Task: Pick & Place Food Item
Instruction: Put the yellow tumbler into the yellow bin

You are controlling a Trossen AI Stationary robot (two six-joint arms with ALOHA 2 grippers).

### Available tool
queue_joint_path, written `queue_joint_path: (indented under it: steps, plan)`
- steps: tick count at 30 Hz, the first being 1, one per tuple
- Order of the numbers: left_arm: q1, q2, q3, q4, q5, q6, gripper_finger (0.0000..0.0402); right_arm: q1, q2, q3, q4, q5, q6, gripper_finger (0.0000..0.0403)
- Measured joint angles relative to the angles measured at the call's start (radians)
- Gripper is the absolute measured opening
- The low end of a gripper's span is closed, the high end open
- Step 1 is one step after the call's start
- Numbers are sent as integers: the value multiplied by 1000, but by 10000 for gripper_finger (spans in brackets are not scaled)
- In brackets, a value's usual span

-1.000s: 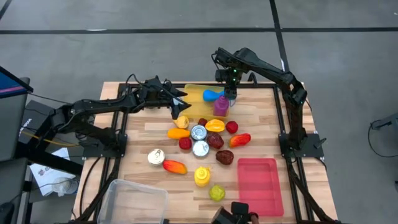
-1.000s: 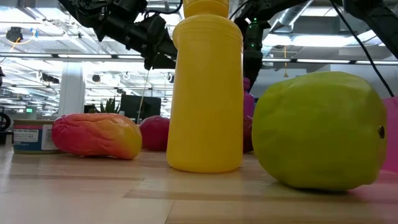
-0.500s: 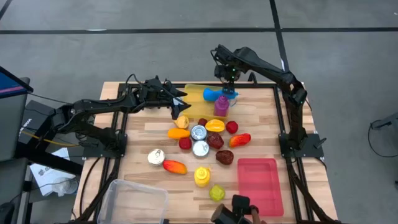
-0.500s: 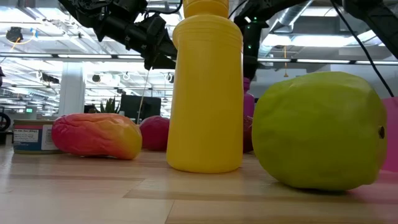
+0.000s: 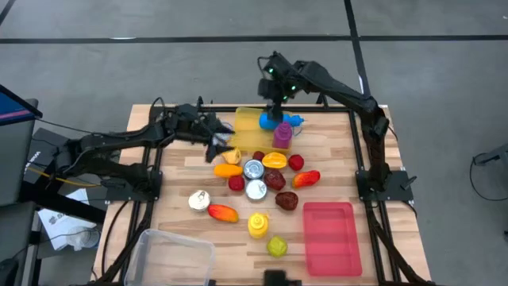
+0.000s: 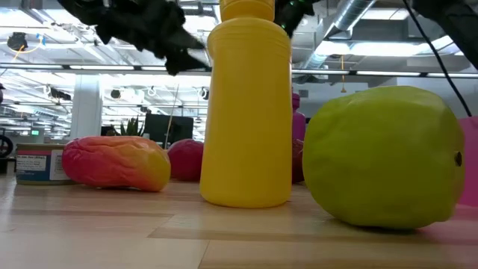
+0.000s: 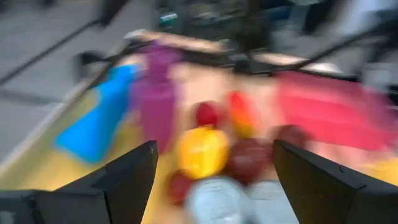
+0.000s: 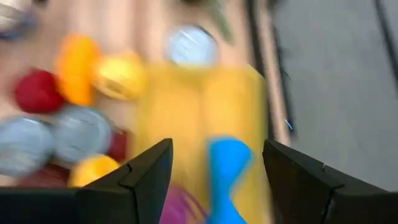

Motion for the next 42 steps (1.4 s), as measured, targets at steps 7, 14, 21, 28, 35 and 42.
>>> queue_joint_path:
  steps: [7, 14, 21, 28, 35, 42]
  plan:
    - [-239, -67, -114, 81, 50, -16, 309, 151, 1, 0, 257, -35, -8, 240]
    - [-428, -94, -243, 302, -147, -60, 309, 251, -52, 0, 763, -248, 148, 240]
    - [-460, -163, -382, 509, -272, -117, 309, 325, -53, 1, 1293, -322, 184, 240]
    - [-463, -174, -405, 544, -282, -136, 309, 396, -51, -136, 1465, -372, 182, 240]
    - [-463, -171, -404, 542, -318, -136, 309, 396, -54, -484, 2354, -222, 361, 240]
    - [-465, -171, -404, 528, -309, -140, 309, 362, -279, -1000, 2531, -189, 425, 240]
